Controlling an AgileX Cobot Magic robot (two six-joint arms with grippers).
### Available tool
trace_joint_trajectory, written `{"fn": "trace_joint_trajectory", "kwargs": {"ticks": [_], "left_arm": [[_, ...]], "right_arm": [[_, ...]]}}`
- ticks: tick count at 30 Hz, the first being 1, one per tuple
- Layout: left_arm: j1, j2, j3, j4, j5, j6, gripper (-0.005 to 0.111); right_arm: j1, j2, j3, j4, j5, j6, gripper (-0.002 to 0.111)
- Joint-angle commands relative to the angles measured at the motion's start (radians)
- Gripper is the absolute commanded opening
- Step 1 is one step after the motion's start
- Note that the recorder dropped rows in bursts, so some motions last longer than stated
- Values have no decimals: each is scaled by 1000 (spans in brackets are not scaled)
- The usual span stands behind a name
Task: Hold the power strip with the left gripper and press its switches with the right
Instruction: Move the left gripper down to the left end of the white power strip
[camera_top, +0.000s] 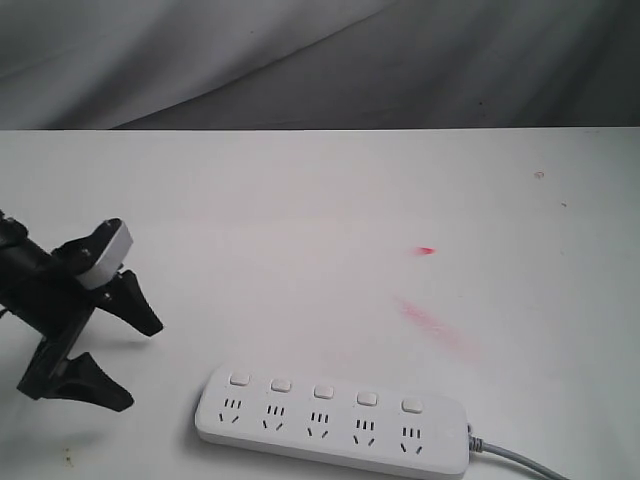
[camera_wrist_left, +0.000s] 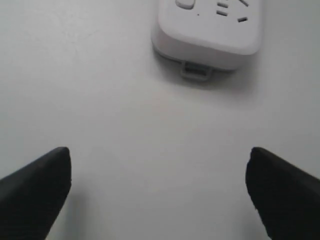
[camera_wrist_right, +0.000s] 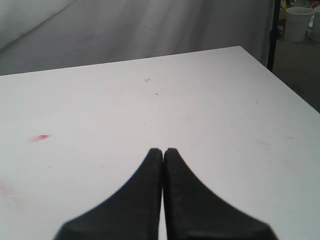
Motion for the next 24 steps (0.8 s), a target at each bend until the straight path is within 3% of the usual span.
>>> {"fn": "trace_joint_trajectory", "kwargs": {"ticks": [1, 17, 24], "left_arm": [[-85, 37, -3, -16, -6, 7, 90], [-254, 50, 1, -59, -52, 7, 90], [-281, 50, 34, -68, -126, 7, 90]], "right_arm": [[-10, -6, 3, -7, -1, -2, 0], [-10, -6, 3, -7, -1, -2, 0], [-10, -6, 3, -7, -1, -2, 0]]}}
